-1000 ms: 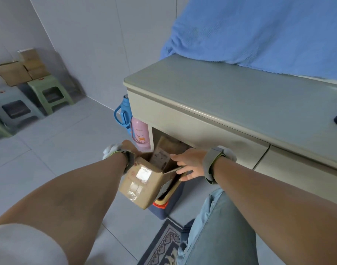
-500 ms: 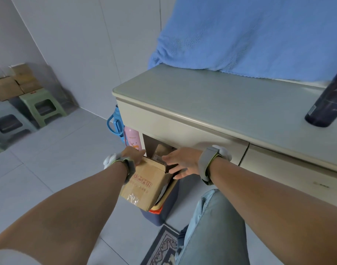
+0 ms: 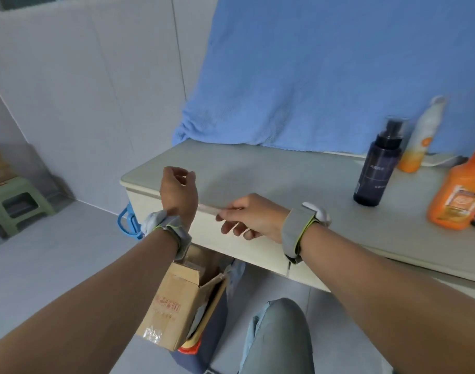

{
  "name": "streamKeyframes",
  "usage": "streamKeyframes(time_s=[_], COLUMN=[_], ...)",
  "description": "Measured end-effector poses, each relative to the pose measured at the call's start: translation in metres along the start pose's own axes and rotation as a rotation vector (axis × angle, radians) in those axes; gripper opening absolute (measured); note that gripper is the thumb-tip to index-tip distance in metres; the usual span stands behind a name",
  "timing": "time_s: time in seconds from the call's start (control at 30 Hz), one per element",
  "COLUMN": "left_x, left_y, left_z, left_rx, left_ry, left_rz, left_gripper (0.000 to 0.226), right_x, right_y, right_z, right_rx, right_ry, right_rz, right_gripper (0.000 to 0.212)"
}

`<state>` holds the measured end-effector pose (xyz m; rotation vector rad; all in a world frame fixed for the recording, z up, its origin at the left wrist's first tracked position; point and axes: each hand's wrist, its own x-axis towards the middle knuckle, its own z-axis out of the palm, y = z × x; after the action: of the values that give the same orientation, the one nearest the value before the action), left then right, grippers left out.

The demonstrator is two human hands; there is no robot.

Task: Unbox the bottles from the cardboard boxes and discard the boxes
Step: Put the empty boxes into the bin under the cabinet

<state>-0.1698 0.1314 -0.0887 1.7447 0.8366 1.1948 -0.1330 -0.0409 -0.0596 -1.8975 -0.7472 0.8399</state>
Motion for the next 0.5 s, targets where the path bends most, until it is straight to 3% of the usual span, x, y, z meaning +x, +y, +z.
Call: streamKeyframes(time_s=[0.23, 0.5], left_x=[-0.028, -0.073], left_y=[0.072, 0.111], left_z=[0.052, 0.109], left_rx=[-0.185, -0.18], left_ry=[-0.367, -0.821], left_rz=[0.081, 0.028], left_gripper=[0.012, 0.021], right_x=[-0.048, -0.088], right_y=[-0.003, 0.042], right_z=[-0.075, -0.136], right_rx=[0.05, 0.103], right_ry=[0.284, 0.528], right_rz=[-0.099, -0.042], right_gripper=[0.018, 0.019])
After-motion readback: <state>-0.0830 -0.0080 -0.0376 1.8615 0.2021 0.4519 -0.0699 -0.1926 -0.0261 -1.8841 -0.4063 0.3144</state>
